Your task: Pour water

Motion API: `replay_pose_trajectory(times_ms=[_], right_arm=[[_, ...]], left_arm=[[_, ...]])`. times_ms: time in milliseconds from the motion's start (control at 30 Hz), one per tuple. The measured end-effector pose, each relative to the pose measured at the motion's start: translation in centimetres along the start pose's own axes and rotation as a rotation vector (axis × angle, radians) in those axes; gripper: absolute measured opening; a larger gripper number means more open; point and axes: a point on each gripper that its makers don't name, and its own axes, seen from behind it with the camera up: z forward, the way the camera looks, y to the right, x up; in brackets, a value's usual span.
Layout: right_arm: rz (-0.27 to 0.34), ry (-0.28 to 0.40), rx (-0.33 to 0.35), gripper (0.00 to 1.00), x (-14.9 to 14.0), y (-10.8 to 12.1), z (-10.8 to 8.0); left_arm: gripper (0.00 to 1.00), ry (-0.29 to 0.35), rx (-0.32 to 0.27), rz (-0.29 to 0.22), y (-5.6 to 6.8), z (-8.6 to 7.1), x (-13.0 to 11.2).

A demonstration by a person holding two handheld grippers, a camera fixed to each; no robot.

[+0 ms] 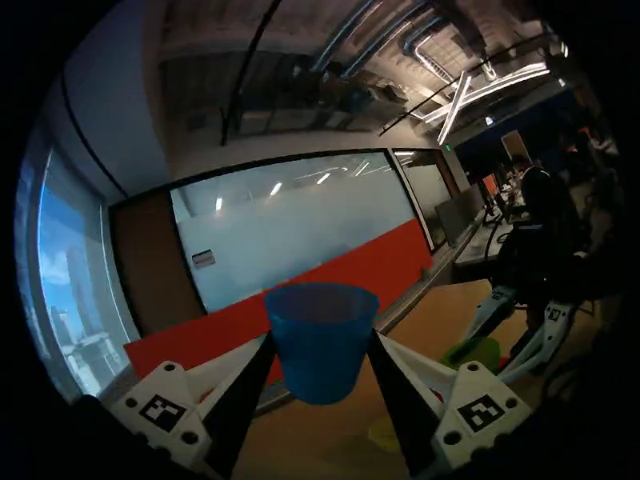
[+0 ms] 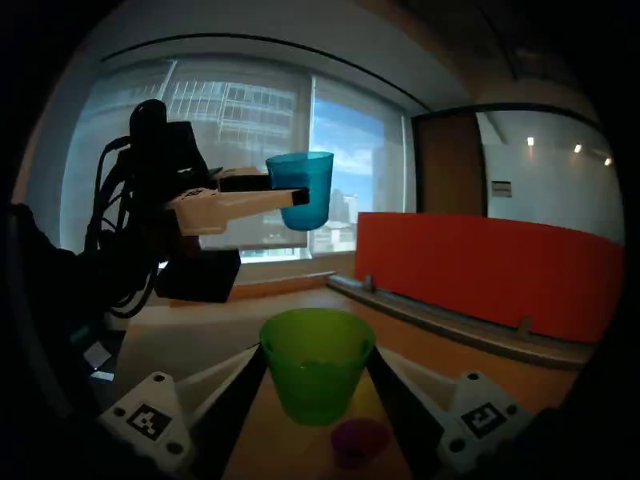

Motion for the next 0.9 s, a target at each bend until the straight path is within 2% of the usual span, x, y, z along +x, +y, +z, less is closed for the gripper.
replay_pose_trajectory(times_ms=[200, 300, 400, 900], right_arm=[[-0.003, 0.006, -0.009, 0.90, 0.1, 0.2, -0.4], [-0.002, 0.008, -0.011, 0.90, 0.3, 0.2, -0.5], [-0.003, 0.010, -0.010, 0.90, 0.5, 0.2, -0.6], [0.014, 0.010, -0.010, 0.89, 0.9, 0.1, -0.9]], left_arm=[[0.81, -0.022, -0.025, -0.160, 0.0, 0.1, -1.1], [0.81, -0.030, -0.049, -0.227, 0.5, 0.3, -1.5], [0.81, -0.031, -0.076, -0.266, 0.9, 0.3, -1.7], [0.81, -0.069, -0.113, -0.316, 2.1, 0.3, -3.6]])
